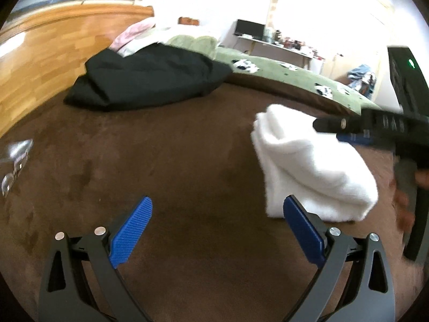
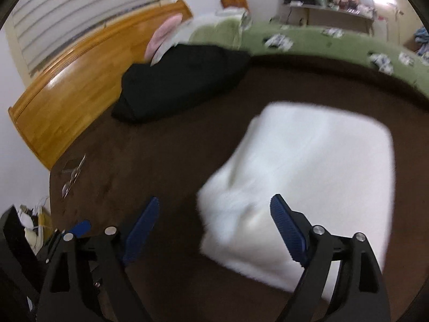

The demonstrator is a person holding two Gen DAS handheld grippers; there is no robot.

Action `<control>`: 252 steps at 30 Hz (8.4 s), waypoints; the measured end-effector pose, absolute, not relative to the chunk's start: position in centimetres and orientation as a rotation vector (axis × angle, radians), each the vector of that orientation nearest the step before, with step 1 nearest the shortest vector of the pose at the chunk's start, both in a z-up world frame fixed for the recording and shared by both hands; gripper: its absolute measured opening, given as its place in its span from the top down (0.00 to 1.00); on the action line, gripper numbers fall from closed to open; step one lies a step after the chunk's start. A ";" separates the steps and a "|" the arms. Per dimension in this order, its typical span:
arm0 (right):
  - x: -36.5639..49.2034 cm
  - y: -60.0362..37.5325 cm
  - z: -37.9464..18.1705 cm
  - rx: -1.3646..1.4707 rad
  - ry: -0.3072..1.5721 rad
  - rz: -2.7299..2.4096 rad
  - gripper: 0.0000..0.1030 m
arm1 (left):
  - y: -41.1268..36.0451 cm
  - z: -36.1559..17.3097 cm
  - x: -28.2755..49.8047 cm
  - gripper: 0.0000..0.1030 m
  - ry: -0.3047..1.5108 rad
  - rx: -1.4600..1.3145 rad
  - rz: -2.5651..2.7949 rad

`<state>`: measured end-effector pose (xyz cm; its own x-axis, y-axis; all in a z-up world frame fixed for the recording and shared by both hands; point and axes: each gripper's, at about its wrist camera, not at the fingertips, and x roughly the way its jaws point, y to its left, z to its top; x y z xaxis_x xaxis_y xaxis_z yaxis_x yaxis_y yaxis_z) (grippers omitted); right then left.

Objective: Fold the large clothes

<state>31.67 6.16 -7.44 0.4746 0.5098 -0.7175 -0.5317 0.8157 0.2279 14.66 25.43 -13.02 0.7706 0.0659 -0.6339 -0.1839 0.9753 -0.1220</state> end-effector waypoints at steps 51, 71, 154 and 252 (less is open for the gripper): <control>46.4 -0.8 -18.5 -0.165 1.019 0.368 0.04 | 13.7 -20.3 24.5 0.08 0.754 -0.178 -0.145; 41.1 -7.5 -12.4 0.066 0.964 0.500 0.05 | 13.8 -13.0 26.1 0.06 0.758 -0.039 -0.089; 30.1 -16.9 -3.2 0.371 1.004 0.561 0.52 | 8.3 -6.3 32.1 0.60 1.100 -0.259 -0.468; -7.3 -64.6 2.2 0.227 0.889 -0.365 0.15 | -47.2 4.6 4.6 0.16 0.882 0.382 -1.233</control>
<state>-7.29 -64.65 2.22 0.5746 -0.2154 -0.7896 0.4011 0.9150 0.0423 4.64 -47.16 4.62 0.0669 -0.6518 -0.7555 0.9255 0.3234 -0.1971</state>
